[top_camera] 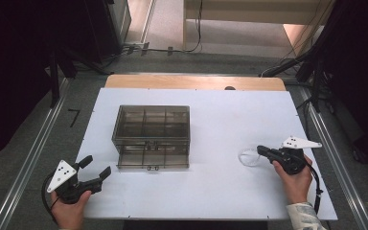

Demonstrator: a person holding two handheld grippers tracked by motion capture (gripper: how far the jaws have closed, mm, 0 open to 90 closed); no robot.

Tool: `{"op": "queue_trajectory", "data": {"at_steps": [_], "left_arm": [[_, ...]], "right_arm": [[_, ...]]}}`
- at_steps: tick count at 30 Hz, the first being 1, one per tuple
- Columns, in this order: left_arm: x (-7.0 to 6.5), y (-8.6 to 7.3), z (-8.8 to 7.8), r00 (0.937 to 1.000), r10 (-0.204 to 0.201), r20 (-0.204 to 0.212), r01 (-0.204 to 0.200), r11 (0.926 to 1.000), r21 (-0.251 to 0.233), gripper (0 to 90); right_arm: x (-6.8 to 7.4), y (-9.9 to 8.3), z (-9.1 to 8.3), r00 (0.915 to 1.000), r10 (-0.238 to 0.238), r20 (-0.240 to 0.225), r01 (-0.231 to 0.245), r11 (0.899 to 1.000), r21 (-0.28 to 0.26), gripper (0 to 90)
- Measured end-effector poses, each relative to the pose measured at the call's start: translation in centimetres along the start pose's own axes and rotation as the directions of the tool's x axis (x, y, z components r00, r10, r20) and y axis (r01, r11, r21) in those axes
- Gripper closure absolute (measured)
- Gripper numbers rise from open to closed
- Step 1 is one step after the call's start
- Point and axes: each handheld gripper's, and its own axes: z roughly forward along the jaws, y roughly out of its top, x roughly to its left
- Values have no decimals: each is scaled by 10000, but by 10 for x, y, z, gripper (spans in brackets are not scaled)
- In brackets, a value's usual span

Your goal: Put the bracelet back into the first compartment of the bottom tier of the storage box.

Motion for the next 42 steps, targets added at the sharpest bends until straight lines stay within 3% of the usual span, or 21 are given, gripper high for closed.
{"op": "queue_trajectory", "data": {"at_steps": [8,21,28,34,42], "left_arm": [[-2,0,-1,9999,146,-51,-146,9998,-144,175],[-5,1,-4,9995,322,-69,-323,9992,-224,202],[-13,4,-5,9983,575,72,-572,9977,-372,214],[-21,6,-1,9967,774,229,-774,9970,-17,229],[-38,13,4,9923,1090,586,-1096,9940,69,247]], "right_arm": [[12,9,-7,9979,-221,-612,194,9988,-451,861],[33,21,-10,9924,-765,-963,675,9933,-935,861],[45,26,-6,9874,-1018,-1208,898,9908,-1009,861],[54,30,-1,9823,-1190,-1444,1056,9896,-976,861],[68,35,8,9724,-1479,-1802,1334,9870,-900,861]]}}
